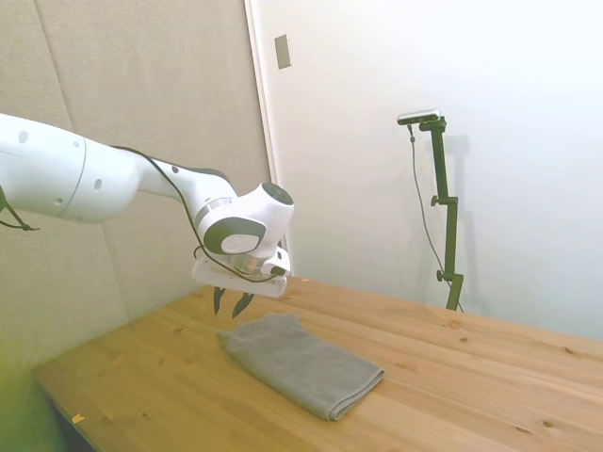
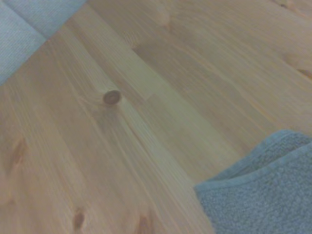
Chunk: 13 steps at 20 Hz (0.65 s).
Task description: Unfold the towel
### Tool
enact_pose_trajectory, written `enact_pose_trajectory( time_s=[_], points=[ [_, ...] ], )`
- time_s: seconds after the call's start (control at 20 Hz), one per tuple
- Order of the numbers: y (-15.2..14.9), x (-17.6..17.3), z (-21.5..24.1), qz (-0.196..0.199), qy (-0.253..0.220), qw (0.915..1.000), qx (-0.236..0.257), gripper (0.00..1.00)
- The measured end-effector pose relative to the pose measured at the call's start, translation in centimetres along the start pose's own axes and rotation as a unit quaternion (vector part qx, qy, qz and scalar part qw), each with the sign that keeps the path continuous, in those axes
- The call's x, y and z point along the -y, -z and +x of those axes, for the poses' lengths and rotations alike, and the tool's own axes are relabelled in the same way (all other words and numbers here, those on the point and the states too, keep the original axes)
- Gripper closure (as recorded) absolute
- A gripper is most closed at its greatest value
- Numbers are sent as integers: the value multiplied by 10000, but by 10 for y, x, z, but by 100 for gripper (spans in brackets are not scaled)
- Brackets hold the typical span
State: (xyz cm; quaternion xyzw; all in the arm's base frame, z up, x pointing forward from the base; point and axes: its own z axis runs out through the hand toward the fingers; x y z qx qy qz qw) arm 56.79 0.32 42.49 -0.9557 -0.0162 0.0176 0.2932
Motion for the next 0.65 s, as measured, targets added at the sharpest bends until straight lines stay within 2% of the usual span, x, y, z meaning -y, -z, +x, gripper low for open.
enact_pose_trajectory(
  time_s=[0.15, 0.3, 0.45, 0.65],
  points=[
    [8, 11, -18, -547, -422, 9975, -123, 0],
    [-4, 16, -28, -1176, -765, 9890, -466, 0],
    [-4, 13, -56, -1690, -1152, 9759, -758, 0],
    [15, 29, -114, -2252, -1633, 9526, -1230, 0]
  ],
)
